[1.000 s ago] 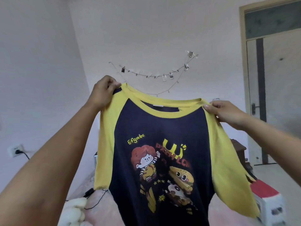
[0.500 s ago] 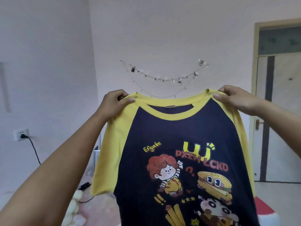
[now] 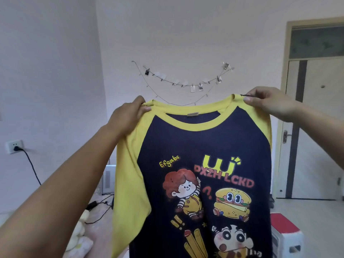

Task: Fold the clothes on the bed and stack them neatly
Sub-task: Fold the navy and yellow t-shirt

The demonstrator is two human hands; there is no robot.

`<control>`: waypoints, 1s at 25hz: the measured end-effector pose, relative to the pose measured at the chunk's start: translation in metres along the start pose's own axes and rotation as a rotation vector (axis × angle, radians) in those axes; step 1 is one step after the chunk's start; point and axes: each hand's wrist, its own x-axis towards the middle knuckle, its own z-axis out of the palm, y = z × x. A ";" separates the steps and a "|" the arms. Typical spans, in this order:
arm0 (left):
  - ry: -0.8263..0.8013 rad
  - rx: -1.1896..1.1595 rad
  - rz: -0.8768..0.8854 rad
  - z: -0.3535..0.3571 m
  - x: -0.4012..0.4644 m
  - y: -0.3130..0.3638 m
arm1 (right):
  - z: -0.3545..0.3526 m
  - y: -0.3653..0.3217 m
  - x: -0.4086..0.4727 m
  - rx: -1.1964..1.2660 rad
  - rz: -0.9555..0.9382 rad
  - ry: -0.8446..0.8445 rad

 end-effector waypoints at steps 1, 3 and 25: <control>-0.031 0.032 0.001 -0.002 -0.001 0.000 | -0.002 0.002 -0.001 0.017 0.002 0.011; -0.110 0.064 0.002 -0.006 -0.003 0.001 | -0.006 0.008 -0.001 0.035 0.016 0.031; -0.332 -0.319 -0.181 -0.007 -0.084 -0.018 | 0.017 0.064 -0.074 -0.282 0.005 -0.173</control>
